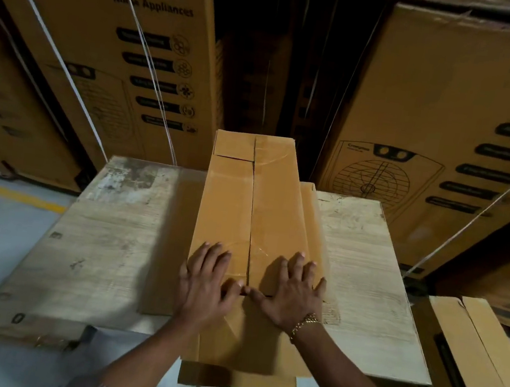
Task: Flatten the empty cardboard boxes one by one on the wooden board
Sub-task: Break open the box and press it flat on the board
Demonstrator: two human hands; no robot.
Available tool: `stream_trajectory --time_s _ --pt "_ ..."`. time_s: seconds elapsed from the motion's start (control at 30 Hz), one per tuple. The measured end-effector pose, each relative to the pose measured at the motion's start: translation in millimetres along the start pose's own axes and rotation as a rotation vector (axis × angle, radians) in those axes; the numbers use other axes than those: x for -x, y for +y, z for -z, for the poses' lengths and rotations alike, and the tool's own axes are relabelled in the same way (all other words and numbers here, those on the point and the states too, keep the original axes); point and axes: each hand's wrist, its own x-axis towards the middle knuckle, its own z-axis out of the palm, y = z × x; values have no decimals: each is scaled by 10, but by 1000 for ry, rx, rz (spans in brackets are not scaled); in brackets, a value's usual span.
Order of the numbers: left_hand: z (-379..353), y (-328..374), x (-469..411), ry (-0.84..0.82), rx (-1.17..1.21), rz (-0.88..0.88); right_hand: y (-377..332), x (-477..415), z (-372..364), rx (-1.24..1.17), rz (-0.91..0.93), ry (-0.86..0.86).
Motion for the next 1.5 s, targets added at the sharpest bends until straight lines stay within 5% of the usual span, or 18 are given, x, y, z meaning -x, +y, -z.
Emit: stream_trajectory --time_s 0.2,0.33,0.47,0.57,0.67,0.77,0.9,1.03,1.23,1.4,1.5 --pt "-71 -16 -3 99 -1 -23 -247 -287 111 82 -94 -103" --pt "-39 11 -34 62 41 67 -244 -301 327 -78 -32 -158" --pt "23 55 -139 -149 95 216 222 -67 543 -486 87 127" --pt "71 149 -250 -290 69 306 535 91 571 -762 -6 335" --pt "83 285 -336 -308 20 332 698 111 346 -863 -178 302" --pt "149 328 -395 -225 181 288 775 67 39 -850 -170 203" --pt "253 40 -357 -57 725 368 847 -26 -104 -913 -188 191" --pt "474 -155 -209 142 929 278 810 -117 -225 -888 -199 168" --pt "778 -273 -103 472 1085 665 779 -203 -289 -889 -247 203" --pt "221 -533 197 131 1013 912 739 -189 -307 -1002 -276 154" --pt "128 -452 98 39 1210 983 696 -204 -366 -1033 -247 109"
